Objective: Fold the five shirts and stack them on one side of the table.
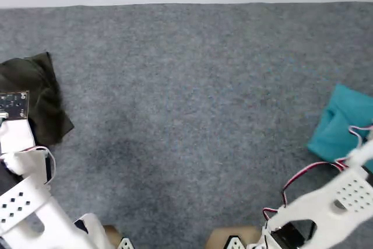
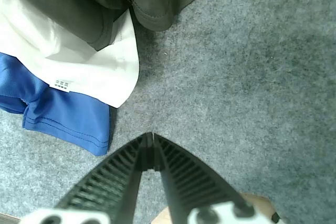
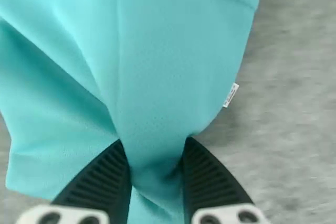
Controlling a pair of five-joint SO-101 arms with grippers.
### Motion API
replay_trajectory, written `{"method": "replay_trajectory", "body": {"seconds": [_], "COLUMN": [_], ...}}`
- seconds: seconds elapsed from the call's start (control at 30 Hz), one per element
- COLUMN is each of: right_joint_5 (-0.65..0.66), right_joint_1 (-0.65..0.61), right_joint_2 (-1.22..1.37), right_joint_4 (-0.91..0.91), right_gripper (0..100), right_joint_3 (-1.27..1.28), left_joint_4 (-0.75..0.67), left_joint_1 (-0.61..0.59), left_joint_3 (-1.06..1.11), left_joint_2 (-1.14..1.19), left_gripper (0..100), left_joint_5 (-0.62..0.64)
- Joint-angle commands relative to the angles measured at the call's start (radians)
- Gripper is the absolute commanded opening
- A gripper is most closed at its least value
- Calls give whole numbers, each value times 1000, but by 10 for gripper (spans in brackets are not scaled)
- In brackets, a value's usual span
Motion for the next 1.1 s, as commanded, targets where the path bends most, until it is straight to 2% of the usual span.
{"method": "replay_trajectory", "body": {"seconds": [0.0,0.13,0.2,0.33,0.43,0.57,0.73,0.8,0.9,0.93,1.0,1.07], "right_joint_5": [80,152,173,43,0,-2,0,0,0,0,-6,-6], "right_joint_1": [67,99,105,111,117,97,44,8,-50,-64,-85,-113], "right_joint_2": [-48,2,12,-33,-96,-156,-163,-145,-97,-79,-45,-13], "right_joint_4": [-65,-110,-101,-77,-73,-65,116,173,206,214,243,262], "right_gripper": [9,10,58,250,292,292,276,210,31,0,36,7], "right_joint_3": [-5,-9,-9,-11,-11,-5,-5,-5,-5,-3,-3,-3], "left_joint_4": [20,20,20,20,20,20,20,20,20,20,21,21], "left_joint_1": [2,2,2,2,2,2,2,2,2,2,2,2], "left_joint_3": [-5,-5,-5,-5,-5,-5,-5,-5,-5,-5,-5,-8], "left_joint_2": [-20,-20,-20,-20,-20,-20,-20,-20,-20,-20,-20,-20], "left_gripper": [5,5,5,5,5,5,5,5,5,5,5,5], "left_joint_5": [-5,-5,-5,-5,-5,-5,-5,-5,-5,-5,-5,-5]}}
